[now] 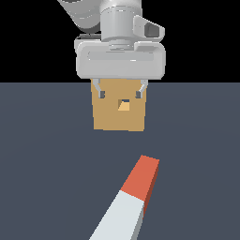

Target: Insert the peg into the horizontal hole in a box.

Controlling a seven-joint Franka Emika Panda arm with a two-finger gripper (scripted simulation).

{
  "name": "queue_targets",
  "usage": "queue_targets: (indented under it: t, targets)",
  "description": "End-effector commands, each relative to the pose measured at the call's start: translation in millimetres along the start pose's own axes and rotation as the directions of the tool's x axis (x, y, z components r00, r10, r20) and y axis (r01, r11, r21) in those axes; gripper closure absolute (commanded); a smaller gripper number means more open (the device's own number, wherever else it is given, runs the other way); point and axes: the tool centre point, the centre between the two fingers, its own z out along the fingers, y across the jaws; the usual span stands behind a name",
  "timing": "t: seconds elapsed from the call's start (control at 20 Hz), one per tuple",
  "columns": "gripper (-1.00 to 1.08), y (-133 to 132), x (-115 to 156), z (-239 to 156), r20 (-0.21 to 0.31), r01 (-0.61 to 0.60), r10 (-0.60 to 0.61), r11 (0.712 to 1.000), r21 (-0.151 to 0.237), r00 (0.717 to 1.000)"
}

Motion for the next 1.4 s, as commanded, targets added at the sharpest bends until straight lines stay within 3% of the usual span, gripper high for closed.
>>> queue_targets:
  t: [0.0,0.3,0.55,1.0,1.35]
  targets:
    - [-0.92,0.0,0.0,0.0,0.000,0.000,0.000,1.000,0.000,1.000]
    - [-0.92,3.7,-19.6,8.4,0.002,-0.046,0.046,0.999,-0.002,0.999]
    - [-0.92,8.9,-68.1,28.6,0.005,-0.157,0.157,0.988,-0.006,0.988]
    - [-0.92,-1.9,-188.9,78.2,0.008,-0.425,0.425,0.905,-0.018,0.905]
    - [-0.92,-11.5,-221.5,92.1,0.006,-0.496,0.496,0.868,-0.020,0.868]
